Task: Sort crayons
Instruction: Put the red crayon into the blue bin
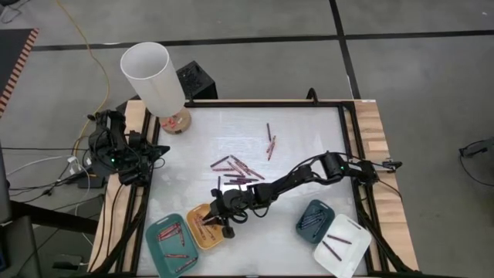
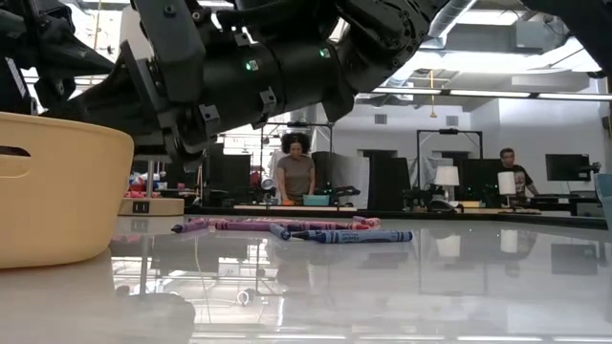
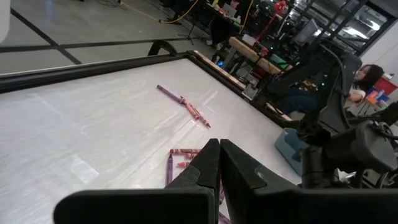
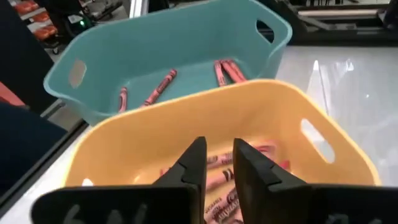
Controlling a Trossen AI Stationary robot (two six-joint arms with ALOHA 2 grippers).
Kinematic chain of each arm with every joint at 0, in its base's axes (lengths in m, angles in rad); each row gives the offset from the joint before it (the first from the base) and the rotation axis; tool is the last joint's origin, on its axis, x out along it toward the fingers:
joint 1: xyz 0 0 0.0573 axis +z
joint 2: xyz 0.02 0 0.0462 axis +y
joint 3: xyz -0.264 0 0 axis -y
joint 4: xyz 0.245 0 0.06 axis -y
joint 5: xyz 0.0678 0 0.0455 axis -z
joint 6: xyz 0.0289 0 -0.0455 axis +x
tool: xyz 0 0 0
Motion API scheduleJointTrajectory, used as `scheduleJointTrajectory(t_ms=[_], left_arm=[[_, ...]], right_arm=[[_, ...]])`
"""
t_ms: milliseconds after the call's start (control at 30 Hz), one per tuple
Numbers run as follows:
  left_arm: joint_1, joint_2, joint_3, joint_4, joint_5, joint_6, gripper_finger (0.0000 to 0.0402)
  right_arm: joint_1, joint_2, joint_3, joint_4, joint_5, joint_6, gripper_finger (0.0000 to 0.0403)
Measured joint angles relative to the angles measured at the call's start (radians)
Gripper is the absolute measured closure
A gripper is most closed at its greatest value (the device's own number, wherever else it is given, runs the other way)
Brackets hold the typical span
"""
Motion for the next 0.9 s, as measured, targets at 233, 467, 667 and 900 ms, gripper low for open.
scheduleJointTrajectory(t_ms=[233,467,667,900], left_arm=[[0.0,0.0,0.0,0.0,0.0,-0.001,0.0402],[0.0,0.0,0.0,0.0,0.0,-0.001,0.0402],[0.0,0.0,0.0,0.0,0.0,-0.001,0.0401],[0.0,0.0,0.0,0.0,0.001,-0.001,0.0401]], right_arm=[[-0.013,-0.157,-0.001,-0.253,0.005,-0.106,0.0321],[-0.048,-0.397,-0.001,-0.768,0.254,-0.219,0.0321],[-0.108,-0.547,0.001,-1.145,0.533,-0.119,0.0321],[-0.239,-0.58,-0.016,-1.422,0.706,0.211,0.032]])
